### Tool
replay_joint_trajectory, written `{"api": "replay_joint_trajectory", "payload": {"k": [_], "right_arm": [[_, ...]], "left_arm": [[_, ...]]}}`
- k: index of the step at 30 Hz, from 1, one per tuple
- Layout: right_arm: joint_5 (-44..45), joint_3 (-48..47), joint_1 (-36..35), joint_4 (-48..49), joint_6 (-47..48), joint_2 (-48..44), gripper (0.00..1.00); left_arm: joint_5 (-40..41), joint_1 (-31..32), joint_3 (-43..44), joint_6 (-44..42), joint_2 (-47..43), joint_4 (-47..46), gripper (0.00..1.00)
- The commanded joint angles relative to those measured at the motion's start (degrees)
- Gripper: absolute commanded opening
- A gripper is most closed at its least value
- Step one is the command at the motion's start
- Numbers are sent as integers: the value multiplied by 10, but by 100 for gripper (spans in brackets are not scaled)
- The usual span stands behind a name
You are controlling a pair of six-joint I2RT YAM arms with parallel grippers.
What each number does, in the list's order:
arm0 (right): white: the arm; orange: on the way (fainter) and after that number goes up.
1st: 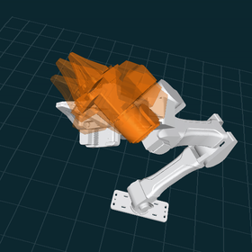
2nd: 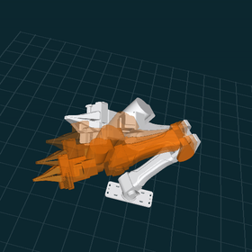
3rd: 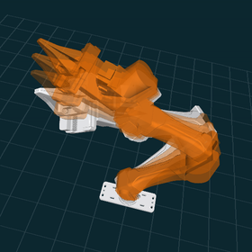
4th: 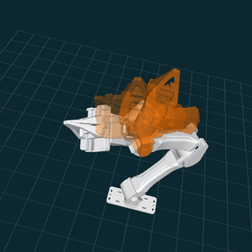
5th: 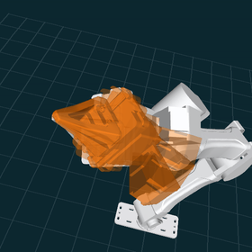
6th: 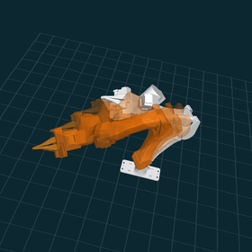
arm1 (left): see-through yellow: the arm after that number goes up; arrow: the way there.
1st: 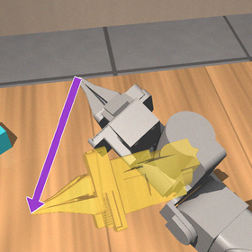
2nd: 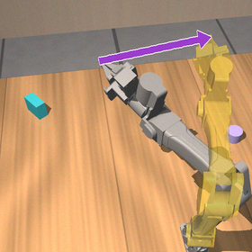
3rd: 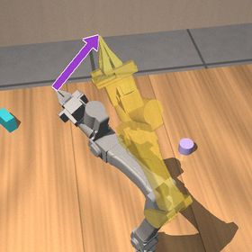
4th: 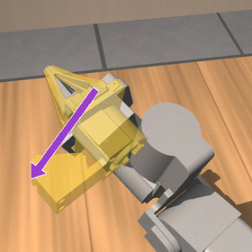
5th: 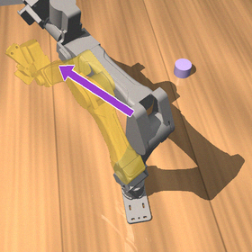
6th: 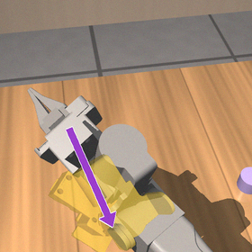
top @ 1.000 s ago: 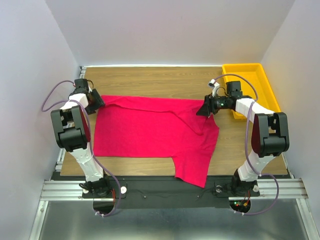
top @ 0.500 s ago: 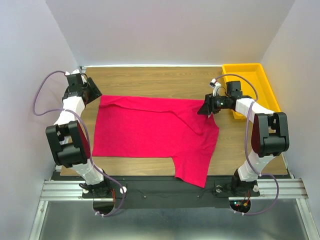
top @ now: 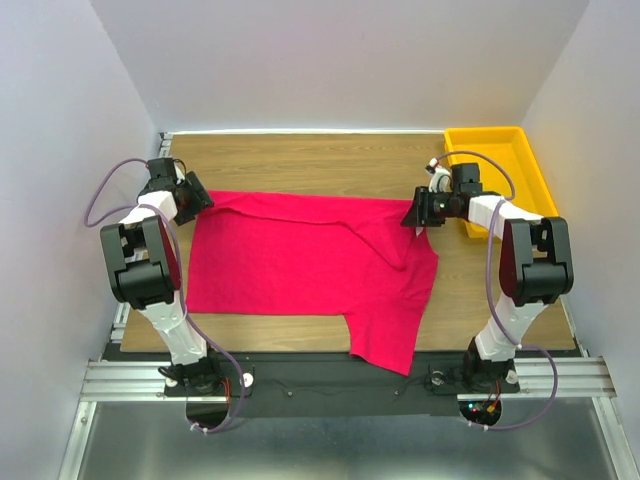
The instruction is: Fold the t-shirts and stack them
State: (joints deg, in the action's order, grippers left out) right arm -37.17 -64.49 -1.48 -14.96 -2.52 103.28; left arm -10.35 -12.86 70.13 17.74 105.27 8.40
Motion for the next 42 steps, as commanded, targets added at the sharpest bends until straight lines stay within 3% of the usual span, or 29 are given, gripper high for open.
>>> {"api": "replay_joint_trajectory", "payload": {"k": [1,10,21,30,35,42], "right_arm": [[98,-36,4,26,-24,-4,47],[151,-29,10,28,-37,-7,46],[112,-51,10,27,-61,41,43],[112,-30,11,27,-60,27,38],[104,-39,11,27,-58,47,29],[124,-38,11,27,-56,37,6]], "left_arm": [[-5,-3,32,4,-3,-14,72],[-5,-3,24,3,5,-21,72],[-6,-4,44,2,26,-16,71],[-7,-4,48,3,37,-15,69],[-6,-4,53,4,44,-15,65],[-5,-4,55,5,53,-15,48]]}}
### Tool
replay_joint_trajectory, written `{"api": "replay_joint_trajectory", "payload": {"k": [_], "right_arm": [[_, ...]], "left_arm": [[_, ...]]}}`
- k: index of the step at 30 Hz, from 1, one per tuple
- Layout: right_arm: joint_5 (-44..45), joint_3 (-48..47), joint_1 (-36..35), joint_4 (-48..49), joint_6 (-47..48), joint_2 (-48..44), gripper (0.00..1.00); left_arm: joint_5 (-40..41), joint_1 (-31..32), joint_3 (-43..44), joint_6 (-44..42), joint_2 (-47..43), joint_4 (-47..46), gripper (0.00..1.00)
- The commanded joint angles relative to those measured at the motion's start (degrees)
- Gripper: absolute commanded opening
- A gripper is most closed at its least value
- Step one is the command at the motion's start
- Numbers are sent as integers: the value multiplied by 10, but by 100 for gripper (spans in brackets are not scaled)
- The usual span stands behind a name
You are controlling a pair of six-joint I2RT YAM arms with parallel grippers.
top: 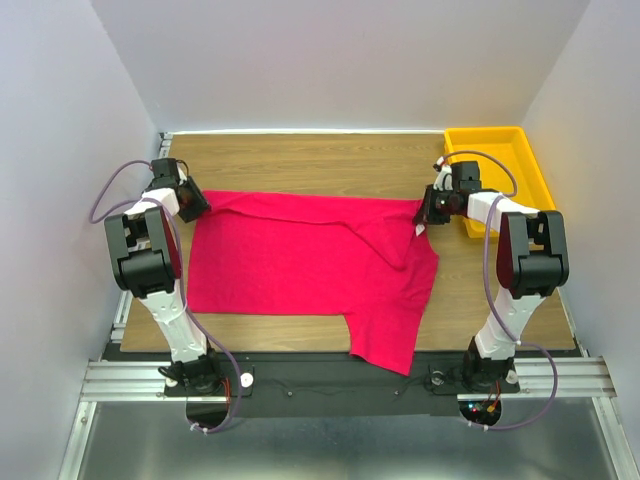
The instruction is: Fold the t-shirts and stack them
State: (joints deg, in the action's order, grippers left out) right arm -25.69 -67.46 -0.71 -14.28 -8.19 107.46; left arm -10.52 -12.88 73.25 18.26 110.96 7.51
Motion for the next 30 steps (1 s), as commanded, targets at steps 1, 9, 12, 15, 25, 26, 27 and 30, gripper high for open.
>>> {"api": "replay_joint_trajectory", "payload": {"k": [1,9,12,15,25,26,27,30], "right_arm": [[13,-7,4,20,3,-8,1],[28,-2,4,20,12,-24,1],[36,-2,4,20,17,-30,0],[42,-3,4,20,20,-32,1],[-10,-5,4,16,75,-80,35],[-9,-6,4,15,77,-89,37],[-9,-7,4,6,95,-99,40],[-40,-21,4,-39,168,-135,50]], "left_arm": [[-3,-4,25,-1,-3,-5,42],[9,-7,32,-2,-5,1,25],[20,-9,34,-5,-8,6,25],[23,-10,35,-8,-4,14,25],[39,-14,15,-12,-47,15,67],[45,-14,15,-11,-60,16,67],[57,-15,15,-11,-68,18,68],[87,-17,0,-9,-112,8,69]]}}
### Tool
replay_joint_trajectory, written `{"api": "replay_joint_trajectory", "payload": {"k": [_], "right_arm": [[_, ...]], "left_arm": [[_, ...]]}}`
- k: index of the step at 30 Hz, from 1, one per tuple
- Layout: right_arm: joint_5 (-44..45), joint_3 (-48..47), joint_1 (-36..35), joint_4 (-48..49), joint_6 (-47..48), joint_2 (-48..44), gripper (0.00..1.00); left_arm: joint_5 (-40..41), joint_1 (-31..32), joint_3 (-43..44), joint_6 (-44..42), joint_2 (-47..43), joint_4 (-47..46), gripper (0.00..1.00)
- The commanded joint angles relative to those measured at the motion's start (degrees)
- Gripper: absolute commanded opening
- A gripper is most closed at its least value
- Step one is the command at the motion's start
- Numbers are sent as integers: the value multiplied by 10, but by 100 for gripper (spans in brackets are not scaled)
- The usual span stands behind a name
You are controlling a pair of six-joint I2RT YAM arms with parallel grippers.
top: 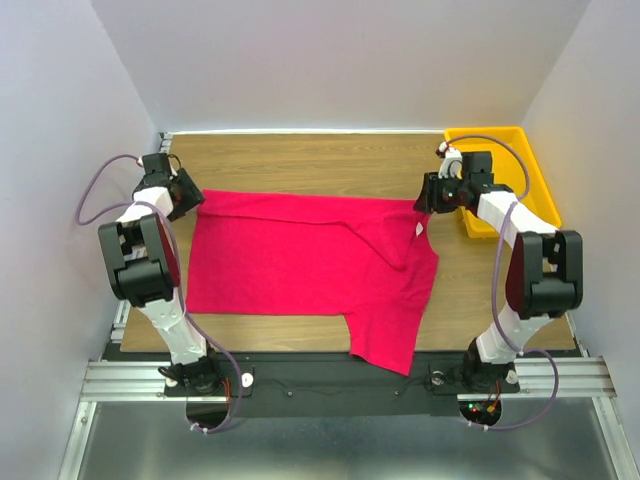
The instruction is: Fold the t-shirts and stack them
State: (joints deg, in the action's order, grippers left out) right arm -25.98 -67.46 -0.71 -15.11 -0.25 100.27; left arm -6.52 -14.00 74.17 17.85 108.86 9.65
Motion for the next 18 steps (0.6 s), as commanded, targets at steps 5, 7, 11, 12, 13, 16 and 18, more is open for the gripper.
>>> {"api": "replay_joint_trajectory", "payload": {"k": [5,7,11,12,13,16,18], "right_arm": [[-232,-27,-6,-186,349,-98,59],[-229,-17,-22,-221,359,-88,59],[-218,-14,-65,-206,282,-45,55],[-210,-17,-70,-188,251,-33,55],[-202,-25,-75,-163,228,-9,55],[-155,-65,-85,-124,164,35,55],[-131,-107,-90,-123,143,61,55]], "left_arm": [[35,-6,-107,-2,-229,-84,76],[19,-5,-145,3,-267,-121,79],[-8,-6,-204,-4,-333,-127,81],[-16,-6,-206,-6,-339,-121,81],[-18,-7,-208,-11,-345,-111,81],[-22,-6,-222,-25,-369,-101,81],[-21,-7,-231,-36,-385,-101,81]]}}
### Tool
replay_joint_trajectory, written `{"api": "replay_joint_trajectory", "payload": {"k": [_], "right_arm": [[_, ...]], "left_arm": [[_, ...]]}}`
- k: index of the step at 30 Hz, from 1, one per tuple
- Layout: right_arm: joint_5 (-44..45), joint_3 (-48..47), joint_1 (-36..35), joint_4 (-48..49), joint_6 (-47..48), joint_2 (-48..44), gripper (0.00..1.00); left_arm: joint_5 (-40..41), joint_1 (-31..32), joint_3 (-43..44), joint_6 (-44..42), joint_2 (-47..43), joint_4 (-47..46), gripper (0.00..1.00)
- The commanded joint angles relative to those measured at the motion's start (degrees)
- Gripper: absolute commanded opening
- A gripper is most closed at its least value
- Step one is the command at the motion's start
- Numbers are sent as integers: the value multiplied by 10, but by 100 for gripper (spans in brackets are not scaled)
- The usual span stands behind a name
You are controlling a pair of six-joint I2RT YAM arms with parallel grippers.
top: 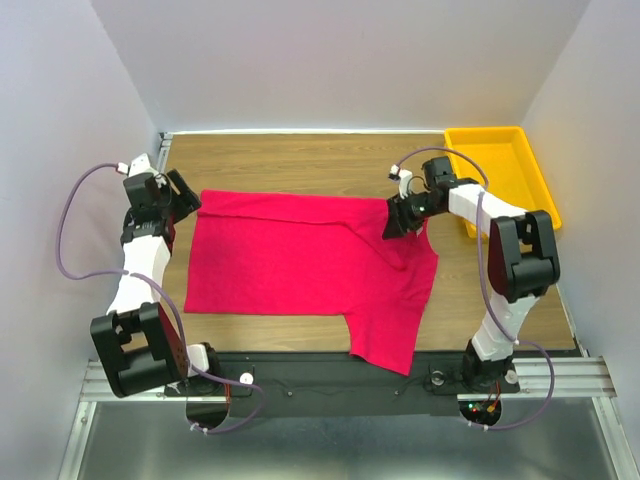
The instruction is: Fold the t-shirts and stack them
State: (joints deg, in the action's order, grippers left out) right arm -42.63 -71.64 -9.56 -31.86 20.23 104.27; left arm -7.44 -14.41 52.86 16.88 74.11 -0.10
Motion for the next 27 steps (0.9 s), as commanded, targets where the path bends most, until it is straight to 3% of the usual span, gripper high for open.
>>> {"api": "replay_joint_trajectory", "payload": {"k": [1,20,27], "right_arm": [[48,-88,-4,44,-76,43,55],[113,-147,-25,43,-97,137,50],[107,-150,-29,43,-97,144,39]], "left_arm": [[-6,-3,-28,-32,-47,-3,81],[-11,-3,-54,-33,-71,-6,81],[-12,-3,-57,-32,-75,-8,81]]}}
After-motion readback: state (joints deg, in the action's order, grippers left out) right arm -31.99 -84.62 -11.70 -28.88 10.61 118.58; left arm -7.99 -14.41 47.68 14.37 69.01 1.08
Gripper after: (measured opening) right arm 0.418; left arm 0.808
